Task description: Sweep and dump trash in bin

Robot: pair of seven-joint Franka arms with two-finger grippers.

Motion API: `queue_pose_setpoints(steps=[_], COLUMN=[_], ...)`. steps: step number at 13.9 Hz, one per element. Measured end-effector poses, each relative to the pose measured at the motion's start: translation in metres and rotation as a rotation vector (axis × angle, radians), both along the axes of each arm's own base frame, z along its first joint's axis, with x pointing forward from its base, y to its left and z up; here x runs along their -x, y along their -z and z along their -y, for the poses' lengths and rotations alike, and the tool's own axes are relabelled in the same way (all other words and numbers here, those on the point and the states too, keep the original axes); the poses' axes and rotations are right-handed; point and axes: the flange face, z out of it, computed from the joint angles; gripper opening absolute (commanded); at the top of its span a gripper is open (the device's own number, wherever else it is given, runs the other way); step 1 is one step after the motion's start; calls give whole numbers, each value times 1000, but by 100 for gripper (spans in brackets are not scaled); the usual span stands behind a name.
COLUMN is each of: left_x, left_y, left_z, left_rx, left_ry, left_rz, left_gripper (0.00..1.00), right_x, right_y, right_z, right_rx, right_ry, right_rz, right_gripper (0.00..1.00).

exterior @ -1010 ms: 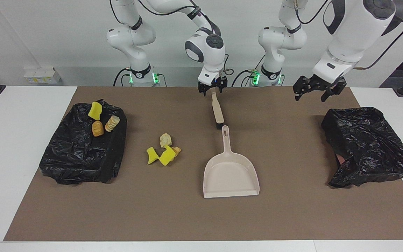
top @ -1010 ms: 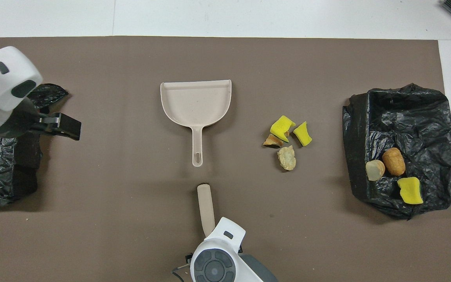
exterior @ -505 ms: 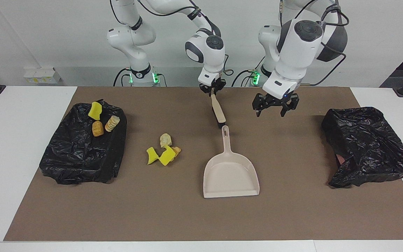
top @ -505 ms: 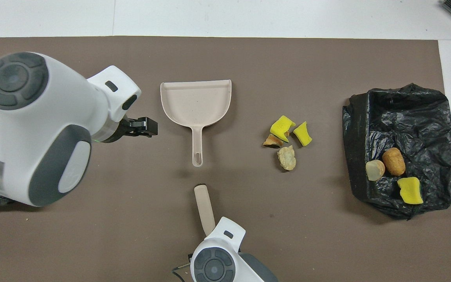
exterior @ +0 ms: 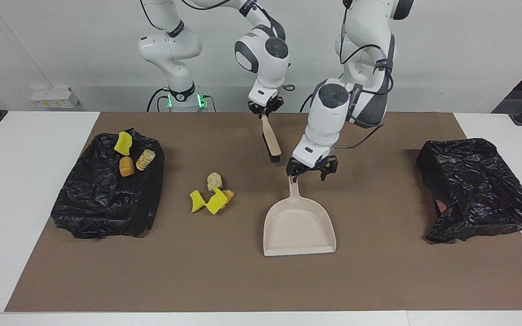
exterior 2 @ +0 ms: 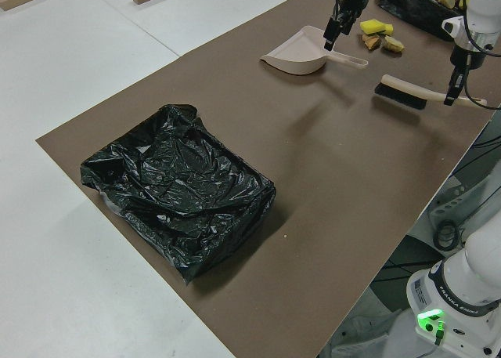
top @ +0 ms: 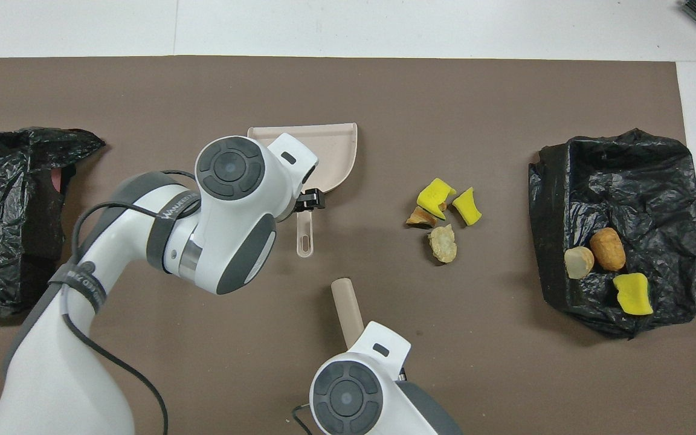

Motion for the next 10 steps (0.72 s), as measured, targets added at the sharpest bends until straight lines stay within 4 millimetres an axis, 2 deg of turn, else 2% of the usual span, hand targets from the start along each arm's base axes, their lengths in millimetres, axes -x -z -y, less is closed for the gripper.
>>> queue_pose_setpoints(steps=[3, 4, 6, 7, 8, 10], left_x=[9, 11, 11, 11, 11, 12], left_y=[32, 36, 37, 36, 35, 33], left_z=[23, 27, 27, 26, 25, 25], left_rx=[-12, -16, -22, -28, -35, -42], left_ry=[-6, -5, -6, -7, -8, -7], left_rz=[-19, -24, -32, -40, -50, -61], left_gripper=[100, 96, 60, 25, 0, 0], right_x=[-27, -40, -66, -81, -97, -138], right_y=[-29, -32, -29, -26, -23, -20], right_z=[46, 63, 98, 116, 135, 178], right_rx=[20, 27, 93, 136, 171, 217], right_ry=[87, 111, 132, 122, 102, 64], right_rz=[25, 39, 79, 105, 132, 159], right_gripper=[0, 0, 0, 0, 0, 0])
